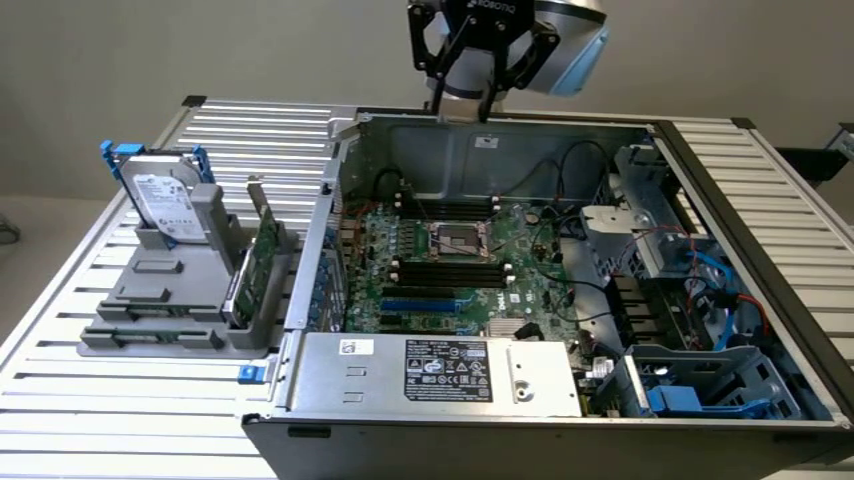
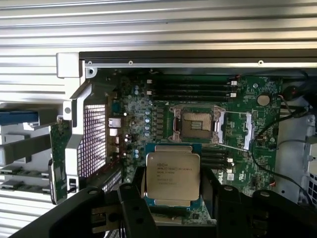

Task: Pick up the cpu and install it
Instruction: 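Pick up the cpu and move it towards the insertion slot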

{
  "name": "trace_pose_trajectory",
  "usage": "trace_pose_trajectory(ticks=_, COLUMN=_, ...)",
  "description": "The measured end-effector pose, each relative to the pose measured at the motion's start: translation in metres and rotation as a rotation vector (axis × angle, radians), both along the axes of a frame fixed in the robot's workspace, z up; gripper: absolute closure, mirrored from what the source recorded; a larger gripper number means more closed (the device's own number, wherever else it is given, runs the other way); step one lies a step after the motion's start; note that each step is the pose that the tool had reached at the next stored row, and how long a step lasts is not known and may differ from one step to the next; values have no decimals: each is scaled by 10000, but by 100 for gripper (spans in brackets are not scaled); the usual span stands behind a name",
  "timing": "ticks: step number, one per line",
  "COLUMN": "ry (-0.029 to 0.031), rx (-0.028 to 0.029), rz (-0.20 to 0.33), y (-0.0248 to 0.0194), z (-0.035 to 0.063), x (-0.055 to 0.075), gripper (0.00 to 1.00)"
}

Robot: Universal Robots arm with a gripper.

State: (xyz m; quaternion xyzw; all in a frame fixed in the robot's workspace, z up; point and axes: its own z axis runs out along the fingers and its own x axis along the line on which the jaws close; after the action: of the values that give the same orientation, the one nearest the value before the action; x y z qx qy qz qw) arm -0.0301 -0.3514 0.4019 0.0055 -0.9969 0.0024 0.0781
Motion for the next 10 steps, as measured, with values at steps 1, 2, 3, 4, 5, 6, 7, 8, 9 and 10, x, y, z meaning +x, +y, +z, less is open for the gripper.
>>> trace_pose_trajectory(ticks=1, ry=-10, rx=-10, rz=-8, y=0, z=-13, x=6, gripper=45)
trace_pose_trajectory(ticks=2, ry=-16, rx=-14, rz=-14, y=0, z=-28, x=14, gripper=45)
trace_pose_trajectory(ticks=3, ry=-22, rx=-16, rz=-18, y=0, z=-43, x=25, gripper=45)
trace_pose_trajectory(ticks=4, ry=-26, rx=-19, rz=-22, y=0, z=-58, x=37, gripper=45)
trace_pose_trajectory(ticks=5, ry=-31, rx=-21, rz=-26, y=0, z=-74, x=49, gripper=45)
trace_pose_trajectory(ticks=6, ry=-33, rx=-23, rz=-28, y=0, z=-91, x=63, gripper=45)
trace_pose_trajectory(ticks=7, ry=-35, rx=-25, rz=-27, y=0, z=-109, x=77, gripper=45)
trace_pose_trajectory(ticks=8, ry=-37, rx=-24, rz=-27, y=0, z=-128, x=92, gripper=45)
trace_pose_trajectory(ticks=9, ry=-37, rx=-24, rz=-27, y=0, z=-146, x=105, gripper=45)
trace_pose_trajectory(ticks=10, ry=-36, rx=-26, rz=-27, y=0, z=-164, x=118, gripper=45)
